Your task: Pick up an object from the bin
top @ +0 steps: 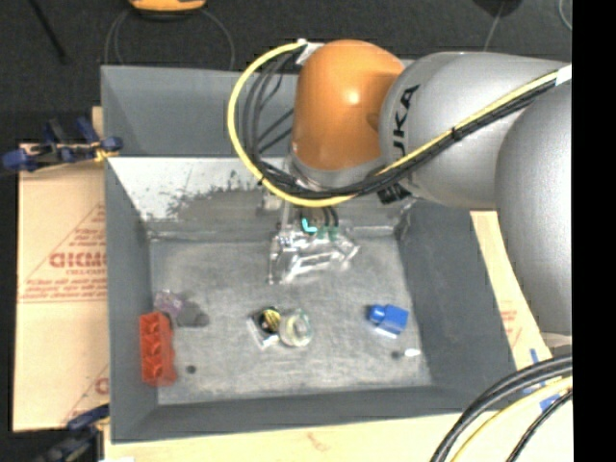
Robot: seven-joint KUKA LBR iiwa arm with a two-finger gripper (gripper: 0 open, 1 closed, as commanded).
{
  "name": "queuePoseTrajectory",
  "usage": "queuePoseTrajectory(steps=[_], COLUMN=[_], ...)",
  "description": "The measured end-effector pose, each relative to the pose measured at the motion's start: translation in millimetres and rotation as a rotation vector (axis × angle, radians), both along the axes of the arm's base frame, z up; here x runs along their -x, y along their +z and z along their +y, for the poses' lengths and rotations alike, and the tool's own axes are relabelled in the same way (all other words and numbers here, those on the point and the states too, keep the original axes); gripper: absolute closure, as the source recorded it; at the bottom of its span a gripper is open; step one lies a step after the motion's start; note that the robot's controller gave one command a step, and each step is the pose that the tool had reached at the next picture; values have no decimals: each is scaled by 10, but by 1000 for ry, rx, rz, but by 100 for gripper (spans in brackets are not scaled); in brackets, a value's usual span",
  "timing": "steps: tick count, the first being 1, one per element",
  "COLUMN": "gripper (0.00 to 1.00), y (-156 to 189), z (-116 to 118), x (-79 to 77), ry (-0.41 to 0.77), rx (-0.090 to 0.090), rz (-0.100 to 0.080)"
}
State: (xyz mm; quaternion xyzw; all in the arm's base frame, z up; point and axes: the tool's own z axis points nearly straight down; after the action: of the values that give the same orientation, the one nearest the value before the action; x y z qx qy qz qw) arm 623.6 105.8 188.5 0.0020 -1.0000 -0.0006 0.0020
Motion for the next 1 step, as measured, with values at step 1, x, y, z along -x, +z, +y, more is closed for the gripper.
queuePoseTrajectory(steps=[1], gripper=[0], y=[-1148], z=[-299], x=[814], ry=[283], rx=[0], rz=[-18])
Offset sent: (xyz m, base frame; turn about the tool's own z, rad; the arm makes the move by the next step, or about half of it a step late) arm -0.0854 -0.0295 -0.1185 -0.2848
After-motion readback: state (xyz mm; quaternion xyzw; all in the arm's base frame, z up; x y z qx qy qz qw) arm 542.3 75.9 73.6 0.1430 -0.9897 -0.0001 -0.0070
